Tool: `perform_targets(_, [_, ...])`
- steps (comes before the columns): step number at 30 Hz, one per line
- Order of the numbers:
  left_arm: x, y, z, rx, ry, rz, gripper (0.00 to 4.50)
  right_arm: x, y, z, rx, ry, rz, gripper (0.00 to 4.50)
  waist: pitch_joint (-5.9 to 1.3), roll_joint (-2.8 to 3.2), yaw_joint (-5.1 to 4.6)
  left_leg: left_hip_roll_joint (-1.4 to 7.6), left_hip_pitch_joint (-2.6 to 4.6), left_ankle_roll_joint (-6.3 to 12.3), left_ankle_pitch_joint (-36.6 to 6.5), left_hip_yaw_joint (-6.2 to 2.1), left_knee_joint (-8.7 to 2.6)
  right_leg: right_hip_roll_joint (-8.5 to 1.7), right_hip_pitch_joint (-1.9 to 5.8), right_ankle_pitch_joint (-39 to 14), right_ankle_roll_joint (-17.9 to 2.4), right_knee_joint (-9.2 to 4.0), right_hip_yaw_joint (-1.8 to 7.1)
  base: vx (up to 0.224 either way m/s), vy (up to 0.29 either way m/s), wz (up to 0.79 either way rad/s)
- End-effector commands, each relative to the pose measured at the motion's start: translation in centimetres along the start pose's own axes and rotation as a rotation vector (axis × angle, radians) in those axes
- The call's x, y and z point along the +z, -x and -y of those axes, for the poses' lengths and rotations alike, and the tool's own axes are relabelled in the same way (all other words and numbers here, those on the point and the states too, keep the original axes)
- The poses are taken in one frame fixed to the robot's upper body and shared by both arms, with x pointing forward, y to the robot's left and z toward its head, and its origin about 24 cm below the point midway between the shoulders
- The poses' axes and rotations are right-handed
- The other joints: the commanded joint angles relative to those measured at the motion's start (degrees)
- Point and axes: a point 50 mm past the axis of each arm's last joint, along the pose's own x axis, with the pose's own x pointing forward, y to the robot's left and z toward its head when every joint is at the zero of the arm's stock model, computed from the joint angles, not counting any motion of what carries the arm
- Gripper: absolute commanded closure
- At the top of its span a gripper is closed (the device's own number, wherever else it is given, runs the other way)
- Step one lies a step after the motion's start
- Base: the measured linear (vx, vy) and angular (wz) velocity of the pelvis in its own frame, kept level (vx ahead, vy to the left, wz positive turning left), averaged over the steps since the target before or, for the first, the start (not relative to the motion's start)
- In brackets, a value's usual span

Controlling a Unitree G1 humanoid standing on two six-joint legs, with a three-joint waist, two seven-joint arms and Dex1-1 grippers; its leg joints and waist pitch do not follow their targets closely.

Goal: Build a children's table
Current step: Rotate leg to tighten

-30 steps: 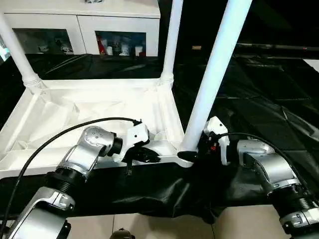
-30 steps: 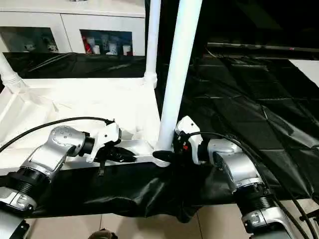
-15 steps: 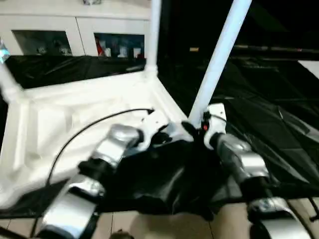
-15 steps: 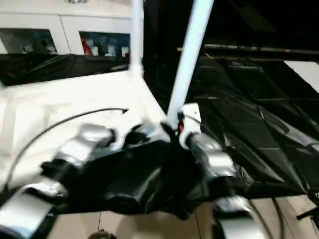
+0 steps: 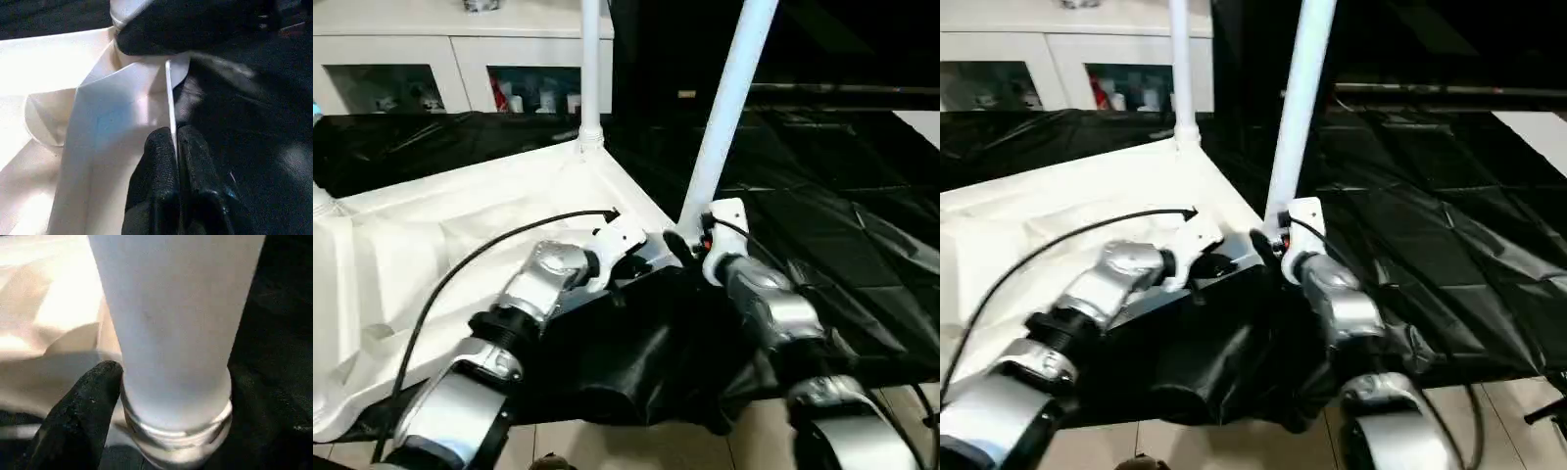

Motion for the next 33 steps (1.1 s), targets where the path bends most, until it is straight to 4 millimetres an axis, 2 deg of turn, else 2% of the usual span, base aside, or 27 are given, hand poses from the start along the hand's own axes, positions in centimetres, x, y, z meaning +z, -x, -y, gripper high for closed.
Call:
perform_targets(1, [0.6,0.5,0.6,-0.123,-0.081,0.038,4.50,0.3,0.8,-0.7,0.172,0.052,-0.010,0.99,-3.82,0.22,0.43,1.56,0.62,0.95,-10.9,-0.63,-3.01,-3.62,3.04,-0.1,-10.8,-3.47,2.88,0.000,0.000,0.00])
perform_targets(5, [0.1,1.9,0.8,-0.234,-0.116,0.041,4.50,0.1,3.0,-0.3,0.343,0.149,-0.040,0.99,-3.82,0.39,0.78,1.82,0.70,2.09,-10.2,-0.41,-2.80,-3.53,2.83,2.3,-12.0,-3.18,2.83,0.000,0.000,0.00])
perform_targets(6, [0.0,2.2,0.9,-0.263,-0.120,0.041,4.50,0.0,3.4,-0.2,0.377,0.172,-0.049,0.99,-3.76,0.66,1.05,1.83,0.79,2.05,-11.1,-0.37,-2.77,-3.54,2.76,1.2,-12.3,-3.28,2.77,0.000,0.000,0.00])
perform_targets(10, [-0.5,3.3,1.5,-0.387,-0.133,0.040,4.50,0.2,4.9,-0.2,0.489,0.196,-0.068,0.99,-3.54,0.62,1.58,2.14,0.97,1.16,-13.8,-0.40,-3.08,-3.71,2.52,-3.4,-12.4,-3.53,2.92,0.000,0.000,0.00])
perform_targets(11, [-0.5,3.4,1.5,-0.395,-0.133,0.042,4.50,0.2,5.0,-0.3,0.499,0.199,-0.070,0.99,-3.44,0.65,1.60,2.17,1.02,0.86,-14.7,-0.41,-3.17,-3.79,2.41,-4.7,-12.3,-3.67,2.96,0.000,0.000,0.00])
perform_targets(12, [-0.5,3.5,1.6,-0.405,-0.132,0.045,4.50,0.3,5.1,-0.3,0.511,0.203,-0.072,0.99,-3.38,0.37,1.52,2.15,1.04,0.75,-15.2,-0.35,-3.19,-3.76,2.35,-5.7,-12.2,-3.78,2.97,0.000,0.000,0.00])
perform_targets(13, [-0.6,3.6,1.6,-0.409,-0.132,0.047,4.50,0.3,5.1,-0.4,0.525,0.208,-0.079,0.99,-3.38,0.48,1.71,2.14,1.15,0.46,-15.7,-0.35,-3.20,-3.93,2.27,-7.2,-12.0,-3.90,3.06,0.000,0.000,0.00])
perform_targets(14, [-0.6,3.7,1.6,-0.418,-0.133,0.051,4.50,0.2,5.3,-0.6,0.556,0.217,-0.096,0.99,-3.30,-0.05,1.63,2.13,1.09,0.49,-15.6,-0.33,-3.26,-3.86,2.32,-7.8,-11.8,-3.99,3.06,0.000,0.000,0.00])
perform_targets(16, [-0.7,3.8,1.6,-0.419,-0.132,0.050,4.50,0.1,5.3,-0.8,0.569,0.233,-0.107,0.99,-3.28,0.25,1.79,2.12,1.08,0.34,-15.5,-0.38,-3.26,-3.98,2.21,-9.3,-11.3,-4.06,3.10,0.000,0.000,0.00])
perform_targets(17, [-0.7,3.9,1.6,-0.421,-0.131,0.050,4.50,-0.1,5.3,-0.9,0.575,0.248,-0.120,0.99,-3.26,-0.39,1.72,2.08,0.99,0.30,-15.3,-0.33,-3.27,-4.00,2.27,-9.9,-11.0,-4.15,3.13,0.000,0.000,0.00])
perform_targets(18, [-0.8,4.0,1.6,-0.424,-0.128,0.049,4.50,-0.2,5.3,-0.9,0.578,0.264,-0.128,1.25,-3.30,-0.11,1.85,2.06,0.95,0.25,-14.7,-0.42,-3.26,-4.07,2.25,-10.2,-10.8,-4.05,3.12,0.000,0.000,0.00])
perform_targets(21, [-0.9,4.2,1.6,-0.427,-0.121,0.052,4.50,-0.3,5.3,-1.1,0.592,0.271,-0.137,1.34,-3.36,-0.48,1.77,2.05,0.82,0.54,-13.3,-0.40,-3.17,-4.04,2.28,-9.4,-10.6,-3.92,3.09,0.000,0.000,0.00])
perform_targets(22, [-0.9,4.2,1.6,-0.427,-0.121,0.052,4.50,-0.3,5.3,-1.1,0.592,0.271,-0.137,1.39,-3.41,-0.35,1.78,2.05,0.80,0.64,-12.8,-0.42,-3.14,-3.96,2.27,-8.7,-10.6,-3.77,3.07,0.000,0.000,0.00])
perform_targets(23, [-0.9,4.2,1.7,-0.425,-0.119,0.056,4.50,-0.2,5.3,-1.2,0.599,0.265,-0.134,1.64,-3.40,-0.48,1.72,2.05,0.78,0.74,-12.5,-0.39,-3.10,-3.96,2.27,-8.3,-10.6,-3.76,3.07,0.000,0.000,0.00])
perform_targets(26, [-0.9,4.2,1.7,-0.420,-0.119,0.061,4.50,0.0,5.3,-1.4,0.610,0.251,-0.127,1.71,-3.38,-0.48,1.72,1.96,0.74,1.11,-11.7,-0.35,-3.02,-3.87,2.29,-7.2,-10.9,-3.61,3.05,0.000,0.000,0.00])
perform_targets(31, [-0.7,4.2,1.6,-0.407,-0.117,0.067,4.50,-0.1,5.3,-1.5,0.626,0.244,-0.136,1.77,-3.39,-0.49,1.83,1.95,0.76,0.92,-12.1,-0.37,-3.01,-3.97,2.32,-8.2,-10.7,-3.69,3.04,0.000,0.000,0.00])
perform_targets(33, [-0.9,3.9,0.9,-0.319,-0.113,0.044,4.50,-0.7,4.8,-1.3,0.557,0.212,-0.130,1.78,-3.42,-0.41,1.88,1.96,0.72,0.86,-12.2,-0.41,-2.98,-4.02,2.28,-8.1,-10.7,-3.62,3.06,0.000,0.000,0.00])
